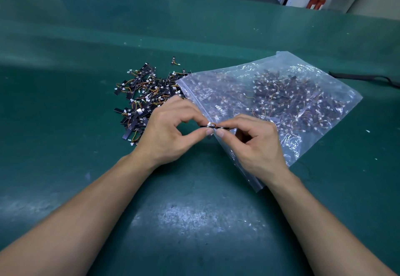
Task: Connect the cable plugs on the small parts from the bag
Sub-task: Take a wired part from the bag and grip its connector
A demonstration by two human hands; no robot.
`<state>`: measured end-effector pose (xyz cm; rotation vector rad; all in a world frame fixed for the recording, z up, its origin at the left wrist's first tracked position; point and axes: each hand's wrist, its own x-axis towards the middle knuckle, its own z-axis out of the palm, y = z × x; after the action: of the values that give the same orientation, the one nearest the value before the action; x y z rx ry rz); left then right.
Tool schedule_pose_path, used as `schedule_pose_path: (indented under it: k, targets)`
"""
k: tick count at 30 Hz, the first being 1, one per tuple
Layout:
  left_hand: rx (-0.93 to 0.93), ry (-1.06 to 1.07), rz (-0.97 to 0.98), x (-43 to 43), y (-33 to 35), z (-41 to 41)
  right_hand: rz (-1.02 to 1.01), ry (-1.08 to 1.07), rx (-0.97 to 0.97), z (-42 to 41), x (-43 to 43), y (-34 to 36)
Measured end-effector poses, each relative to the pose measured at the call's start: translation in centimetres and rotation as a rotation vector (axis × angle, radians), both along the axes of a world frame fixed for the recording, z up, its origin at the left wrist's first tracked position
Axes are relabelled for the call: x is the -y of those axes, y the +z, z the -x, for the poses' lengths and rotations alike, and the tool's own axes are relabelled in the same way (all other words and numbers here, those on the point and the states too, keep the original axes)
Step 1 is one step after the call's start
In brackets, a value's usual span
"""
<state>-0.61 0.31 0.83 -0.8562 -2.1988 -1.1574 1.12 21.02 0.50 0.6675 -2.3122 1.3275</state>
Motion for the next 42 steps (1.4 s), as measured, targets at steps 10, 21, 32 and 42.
schedule_pose_path:
  k: [10, 21, 32, 42]
  targets:
    - [0.006, 0.015, 0.011, 0.12, 0.18, -0.06, 0.009, 0.007, -0.004, -0.05, -0.08, 0.17]
    - [-0.005, -0.003, 0.016, 0.44, 0.14, 0.02, 0.014, 0.004, 0.046, -0.22, 0.17, 0.13]
    - [0.038, 0.003, 0.007, 0.50, 0.11, -0.13, -0.043, -0.014, -0.003, -0.16, 0.21, 0.08]
    - [0.041, 0.005, 0.019, 0.32, 0.10, -0.09, -0.025, 0.001, 0.003, -0.17, 0.13, 0.26]
